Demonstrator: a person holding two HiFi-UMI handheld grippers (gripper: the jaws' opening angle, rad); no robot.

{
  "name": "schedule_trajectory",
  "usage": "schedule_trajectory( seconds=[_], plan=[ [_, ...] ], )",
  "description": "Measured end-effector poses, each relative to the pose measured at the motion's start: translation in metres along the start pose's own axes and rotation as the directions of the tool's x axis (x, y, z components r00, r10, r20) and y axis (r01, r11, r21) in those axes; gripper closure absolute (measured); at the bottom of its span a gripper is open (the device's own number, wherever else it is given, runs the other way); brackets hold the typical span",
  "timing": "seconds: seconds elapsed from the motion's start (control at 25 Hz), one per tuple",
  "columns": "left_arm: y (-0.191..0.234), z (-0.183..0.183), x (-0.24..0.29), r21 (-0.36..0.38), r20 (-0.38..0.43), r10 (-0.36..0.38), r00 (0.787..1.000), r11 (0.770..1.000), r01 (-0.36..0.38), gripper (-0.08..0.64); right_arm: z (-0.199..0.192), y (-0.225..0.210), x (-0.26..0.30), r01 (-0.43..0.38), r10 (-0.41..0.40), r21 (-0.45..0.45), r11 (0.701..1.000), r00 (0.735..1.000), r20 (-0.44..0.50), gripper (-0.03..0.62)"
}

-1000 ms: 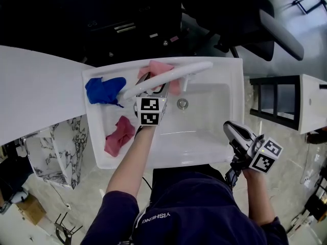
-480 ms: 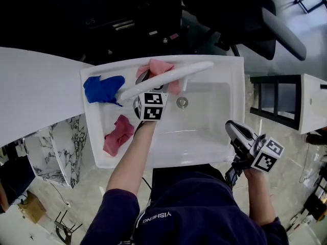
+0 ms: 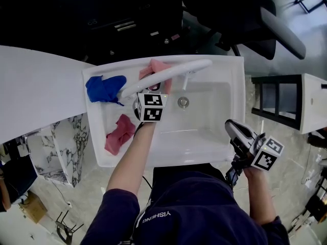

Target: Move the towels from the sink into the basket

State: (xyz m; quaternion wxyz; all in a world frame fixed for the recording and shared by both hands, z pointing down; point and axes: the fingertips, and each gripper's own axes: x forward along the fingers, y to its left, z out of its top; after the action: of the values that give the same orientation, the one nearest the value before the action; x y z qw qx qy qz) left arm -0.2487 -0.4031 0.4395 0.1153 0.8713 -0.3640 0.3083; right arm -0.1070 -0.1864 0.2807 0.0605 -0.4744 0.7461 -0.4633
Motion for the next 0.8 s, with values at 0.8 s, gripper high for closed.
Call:
schedule_trajectory(
  seconds=[0.8],
  plan=[
    [-0.031, 0.007, -0.087, 0.008, 0.045, -0.002, 0.999, 1.0, 0.001, 0.537, -0.001, 0.009, -0.027, -0.105, 0.103, 0.023, 0.994, 0.992, 0.079, 0.583]
  ],
)
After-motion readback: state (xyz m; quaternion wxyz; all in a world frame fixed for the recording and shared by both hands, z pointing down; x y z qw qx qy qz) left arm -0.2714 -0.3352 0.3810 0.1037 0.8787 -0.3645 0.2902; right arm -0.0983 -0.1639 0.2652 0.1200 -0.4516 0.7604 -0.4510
